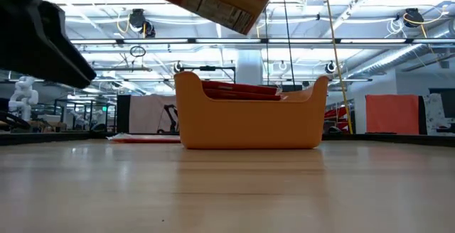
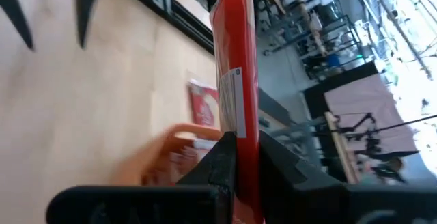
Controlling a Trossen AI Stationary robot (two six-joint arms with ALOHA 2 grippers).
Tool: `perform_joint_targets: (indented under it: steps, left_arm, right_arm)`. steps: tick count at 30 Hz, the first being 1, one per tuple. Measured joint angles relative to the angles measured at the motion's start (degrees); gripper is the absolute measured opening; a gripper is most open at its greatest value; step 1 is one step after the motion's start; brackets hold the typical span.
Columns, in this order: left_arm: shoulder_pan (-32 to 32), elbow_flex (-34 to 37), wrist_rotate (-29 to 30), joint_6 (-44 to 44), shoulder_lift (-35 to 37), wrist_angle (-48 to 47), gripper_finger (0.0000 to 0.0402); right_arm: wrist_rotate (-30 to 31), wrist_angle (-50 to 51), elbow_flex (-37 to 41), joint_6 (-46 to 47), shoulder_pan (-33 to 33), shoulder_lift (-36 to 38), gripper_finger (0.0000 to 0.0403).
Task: Sort popcorn bags into baskets
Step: Put the red popcorn bag into the orange bin
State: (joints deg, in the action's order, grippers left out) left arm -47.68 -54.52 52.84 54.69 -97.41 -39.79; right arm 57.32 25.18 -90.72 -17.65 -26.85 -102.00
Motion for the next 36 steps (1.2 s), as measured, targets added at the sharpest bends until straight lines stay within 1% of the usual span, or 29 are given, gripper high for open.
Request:
perform_joint_targets:
  steps: [6, 10, 17, 23, 26, 30, 36]
  left_arm:
    - [1.64, 2.00, 0.25, 2.89, 0.00, -1.09, 0.0181]
    - [2.77, 2.03, 1.05, 4.79, 0.00, -0.83, 0.0169]
    - [4.73, 2.03, 7.27, 5.80, 0.00, -0.72, 0.0155]
    - [7.06, 2.03, 7.74, 5.61, 0.00, -1.81, 0.0152]
    - [8.14, 2.03, 7.77, 5.71, 0.00, -4.16, 0.0152]
    - [9.83, 2.03, 7.77, 5.82, 0.00, -6.35, 0.0152]
    - [11.60, 2.03, 7.77, 5.84, 0.00, -6.78, 0.0152]
  right_arm:
    - [-0.02, 1.00, 0.00, -6.83, 3.64, 0.00, 0.0029]
    - [1.41, 3.86, 0.00, -7.67, 6.12, 0.00, 0.0029]
    - [0.92, 5.00, 2.60, -6.91, 11.27, 0.02, 0.0029]
    - [-3.26, 4.22, 7.06, -4.92, 14.99, 0.02, 0.0029]
    - [-5.00, 1.78, 9.54, -5.75, 16.66, 0.02, 0.0029]
    - [-5.26, 0.42, 11.85, -6.90, 18.29, 0.00, 0.0029]
    - [-8.28, -1.97, 13.39, -8.41, 20.33, 0.01, 0.0029]
